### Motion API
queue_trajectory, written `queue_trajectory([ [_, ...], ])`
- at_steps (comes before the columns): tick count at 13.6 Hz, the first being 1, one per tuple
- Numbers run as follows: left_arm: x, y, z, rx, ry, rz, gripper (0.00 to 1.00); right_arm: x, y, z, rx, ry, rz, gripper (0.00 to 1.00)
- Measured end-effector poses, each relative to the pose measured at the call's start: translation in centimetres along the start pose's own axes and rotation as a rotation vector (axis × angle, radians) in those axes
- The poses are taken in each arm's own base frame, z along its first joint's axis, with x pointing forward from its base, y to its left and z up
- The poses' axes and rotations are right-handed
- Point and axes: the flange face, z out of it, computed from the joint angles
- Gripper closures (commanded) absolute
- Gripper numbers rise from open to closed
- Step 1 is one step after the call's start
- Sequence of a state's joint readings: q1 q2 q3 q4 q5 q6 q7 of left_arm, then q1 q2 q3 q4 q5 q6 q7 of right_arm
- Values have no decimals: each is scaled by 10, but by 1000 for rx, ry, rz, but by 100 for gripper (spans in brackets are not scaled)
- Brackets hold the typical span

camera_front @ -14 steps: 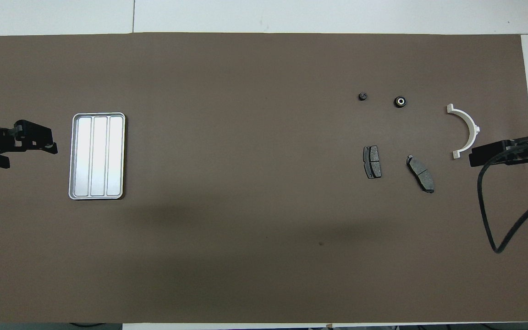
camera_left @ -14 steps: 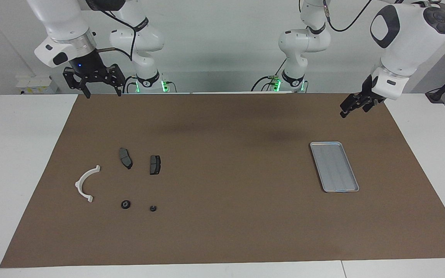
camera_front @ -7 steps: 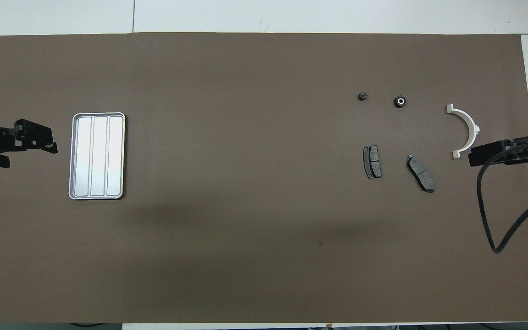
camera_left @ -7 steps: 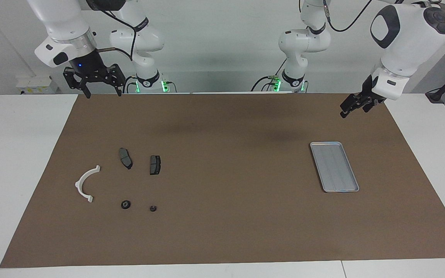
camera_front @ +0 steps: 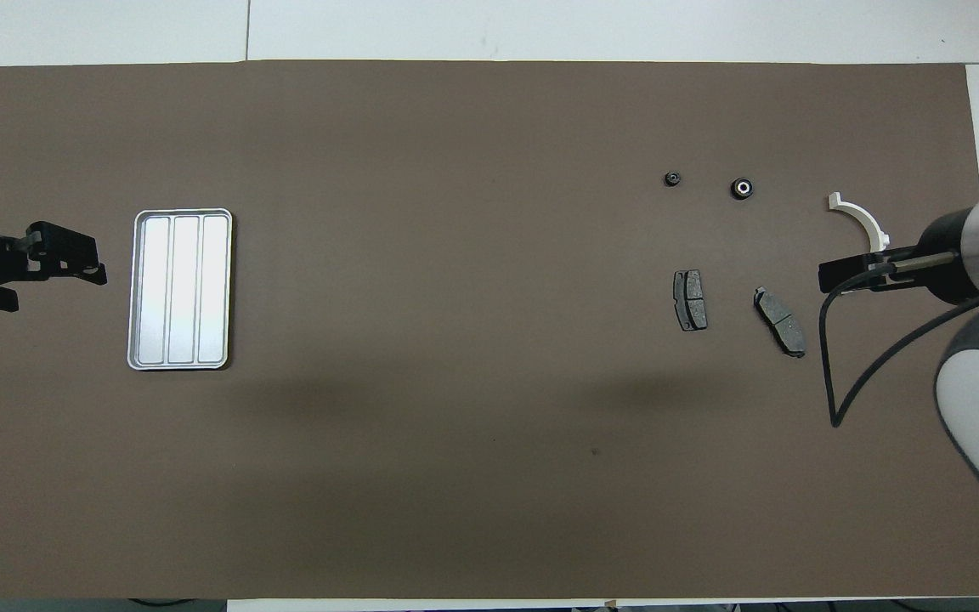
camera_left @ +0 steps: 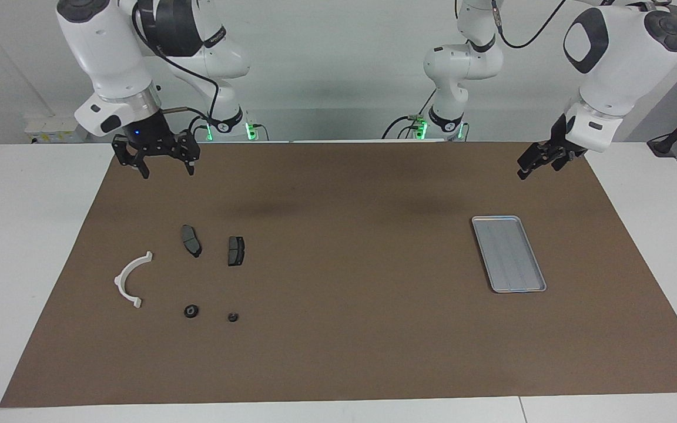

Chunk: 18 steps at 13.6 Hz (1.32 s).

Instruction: Pick bearing gear from pile to tray

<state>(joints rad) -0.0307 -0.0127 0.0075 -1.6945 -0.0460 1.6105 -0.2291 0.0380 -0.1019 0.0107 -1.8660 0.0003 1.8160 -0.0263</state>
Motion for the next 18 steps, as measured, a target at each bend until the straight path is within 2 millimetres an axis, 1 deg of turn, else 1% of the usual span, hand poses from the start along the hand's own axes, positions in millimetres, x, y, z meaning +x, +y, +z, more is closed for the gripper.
queue_trajectory([
  [2,0,0,0,0,0,0,0,12,-5,30,1,-5,1,0],
  [4,0,0,0,0,0,0,0,30,-16,63,3,4,-8,0],
  [7,0,0,0,0,0,0,0,56,-34,126,5,-7,11,0],
  [9,0,0,0,0,0,0,0,72,-44,163,6,-14,49,0],
  [10,0,0,0,0,0,0,0,82,-50,177,7,-15,69,0],
  [12,0,0,0,0,0,0,0,105,-58,197,8,-17,89,0],
  [13,0,0,0,0,0,0,0,116,-59,206,8,-16,94,0],
  [16,0,0,0,0,0,0,0,150,-58,242,-28,-28,75,0],
  [18,0,0,0,0,0,0,0,163,-58,264,-45,-43,72,0],
])
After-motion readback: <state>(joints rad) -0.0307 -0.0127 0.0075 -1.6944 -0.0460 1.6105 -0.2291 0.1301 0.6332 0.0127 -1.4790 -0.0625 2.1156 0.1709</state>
